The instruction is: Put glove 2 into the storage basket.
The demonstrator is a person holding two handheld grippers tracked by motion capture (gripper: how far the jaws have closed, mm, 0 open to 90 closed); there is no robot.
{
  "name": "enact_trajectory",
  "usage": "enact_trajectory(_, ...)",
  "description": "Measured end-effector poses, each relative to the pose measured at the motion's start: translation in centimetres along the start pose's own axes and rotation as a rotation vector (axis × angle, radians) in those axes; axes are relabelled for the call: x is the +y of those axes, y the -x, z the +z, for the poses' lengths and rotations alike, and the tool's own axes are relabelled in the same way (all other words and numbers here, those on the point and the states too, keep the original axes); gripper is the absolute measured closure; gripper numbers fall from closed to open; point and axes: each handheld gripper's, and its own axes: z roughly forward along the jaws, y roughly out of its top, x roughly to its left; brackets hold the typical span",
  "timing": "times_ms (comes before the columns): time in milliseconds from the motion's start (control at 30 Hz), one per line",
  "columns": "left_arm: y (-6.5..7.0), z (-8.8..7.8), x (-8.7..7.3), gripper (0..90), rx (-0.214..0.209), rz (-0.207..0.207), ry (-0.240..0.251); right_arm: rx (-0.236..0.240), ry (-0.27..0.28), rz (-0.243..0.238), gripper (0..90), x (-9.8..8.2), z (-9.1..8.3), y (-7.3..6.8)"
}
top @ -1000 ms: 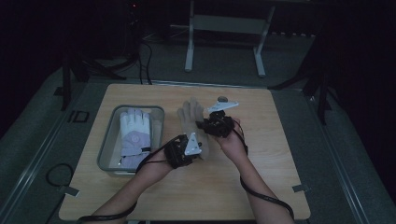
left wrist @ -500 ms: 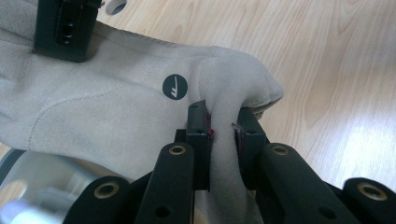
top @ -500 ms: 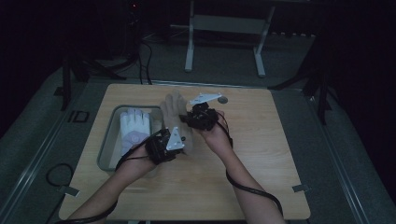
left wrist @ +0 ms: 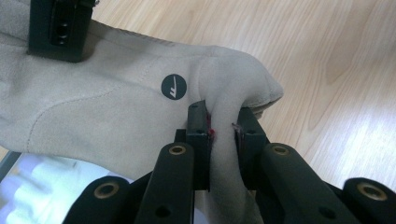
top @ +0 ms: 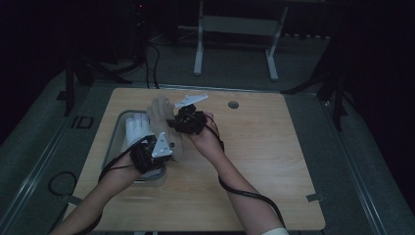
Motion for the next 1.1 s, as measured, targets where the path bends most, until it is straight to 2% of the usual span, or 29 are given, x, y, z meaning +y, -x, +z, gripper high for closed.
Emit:
enact_trajectory(400, -1.3, -1.9, -4.1, 80.2, 0.016, -0.063, -0.042, 0.063, -0.020, -0.016, 76.6, 1.7, 4.3, -2.9)
enact_trajectory(500, -1.5, -2.0, -4.9, 80.1, 0.004, -0.089, -0.049, 0.081, -0.024, -0.009, 76.6, 1.8, 5.0, -3.2)
enact_trajectory(667, -1.3, -1.2, -5.3, 80.1, 0.004, -0.079, -0.081, 0.082, -0.046, -0.006, 76.6, 1.2, 6.3, -3.5)
enact_trajectory(833, -1.7, -0.4, -5.9, 80.0, -0.019, -0.110, -0.092, 0.075, -0.066, -0.005, 76.4, 0.6, 7.5, -3.3)
enact_trajectory(933, -1.7, 0.5, -6.3, 79.8, -0.036, -0.125, -0.104, 0.078, -0.102, 0.008, 76.3, 0.0, 8.4, -3.0)
enact_trajectory(1100, -1.9, 1.5, -6.9, 78.7, -0.072, -0.148, -0.107, 0.081, -0.131, 0.016, 75.9, -0.6, 9.4, -2.7)
